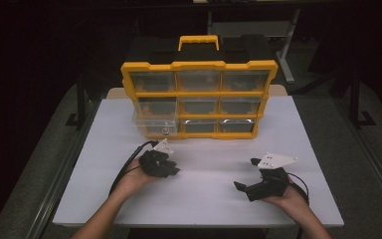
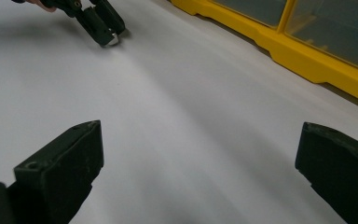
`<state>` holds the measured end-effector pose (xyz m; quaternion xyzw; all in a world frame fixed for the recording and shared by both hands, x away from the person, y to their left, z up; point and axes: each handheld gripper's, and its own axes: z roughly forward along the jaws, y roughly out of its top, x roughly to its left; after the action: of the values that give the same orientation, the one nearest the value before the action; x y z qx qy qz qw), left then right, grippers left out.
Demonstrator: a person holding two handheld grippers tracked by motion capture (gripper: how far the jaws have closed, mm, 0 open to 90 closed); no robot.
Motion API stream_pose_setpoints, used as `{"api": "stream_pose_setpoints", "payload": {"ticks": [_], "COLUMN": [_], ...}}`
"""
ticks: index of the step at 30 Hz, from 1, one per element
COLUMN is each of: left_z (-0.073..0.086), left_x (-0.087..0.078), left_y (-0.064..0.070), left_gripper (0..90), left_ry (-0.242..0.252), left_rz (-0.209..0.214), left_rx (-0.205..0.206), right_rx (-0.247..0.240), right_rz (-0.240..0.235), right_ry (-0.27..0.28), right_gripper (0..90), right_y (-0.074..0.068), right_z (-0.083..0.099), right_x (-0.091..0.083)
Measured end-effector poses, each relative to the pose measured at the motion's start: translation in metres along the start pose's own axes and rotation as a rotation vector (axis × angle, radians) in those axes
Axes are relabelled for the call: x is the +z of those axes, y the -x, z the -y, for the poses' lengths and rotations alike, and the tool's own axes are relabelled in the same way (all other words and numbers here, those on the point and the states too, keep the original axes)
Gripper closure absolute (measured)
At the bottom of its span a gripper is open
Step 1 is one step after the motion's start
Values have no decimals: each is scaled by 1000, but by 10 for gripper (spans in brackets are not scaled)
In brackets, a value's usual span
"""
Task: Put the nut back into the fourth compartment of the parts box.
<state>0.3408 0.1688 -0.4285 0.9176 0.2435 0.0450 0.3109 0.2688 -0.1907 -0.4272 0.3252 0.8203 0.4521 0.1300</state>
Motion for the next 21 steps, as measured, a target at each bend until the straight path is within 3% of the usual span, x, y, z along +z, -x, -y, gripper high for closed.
{"api": "stream_pose_setpoints", "payload": {"ticks": [2, 5, 6, 8, 9, 10, 11, 13, 14, 19, 20, 21], "left_z": [0, -1, -2, -4, -4, -5, -7, -9, -10, -17, -18, -20], "left_x": [-2, -10, -11, -18, -20, -25, -28, -36, -38, -55, -57, -61], "left_y": [2, 2, 5, 4, 6, 5, 7, 7, 10, 9, 11, 11], "left_gripper": [706, 706, 706, 706, 706, 706, 706, 706, 706, 706, 706, 706], "left_ry": [8, -3, 29, 13, 30, 22, 43, 28, 47, 43, 61, 58], "left_rz": [8, 18, 25, 35, 35, 36, 42, 47, 52, 54, 57, 59], "left_rx": [-21, -5, -42, -12, -37, -30, -48, -22, -48, -14, -37, -33], "right_rx": [0, 1, -2, -3, -3, -4, -4, -3, -3, -1, -1, -1], "right_rz": [0, 0, 0, -1, -2, -3, -3, -4, -4, -5, -5, -5], "right_ry": [-1, 1, 4, 4, 4, 5, 6, 6, 3, 7, 7, 8], "right_gripper": [3, 3, 3, 3, 3, 3, 3, 3, 3, 3, 3, 3], "right_y": [0, 0, 0, 1, 1, 1, 1, 1, 1, 1, 1, 1], "right_z": [0, 0, 1, 1, 1, 1, 1, 1, 1, 0, 0, 0], "right_x": [0, 0, 0, 0, 0, 0, 0, 0, 0, 0, 0, 0]}}
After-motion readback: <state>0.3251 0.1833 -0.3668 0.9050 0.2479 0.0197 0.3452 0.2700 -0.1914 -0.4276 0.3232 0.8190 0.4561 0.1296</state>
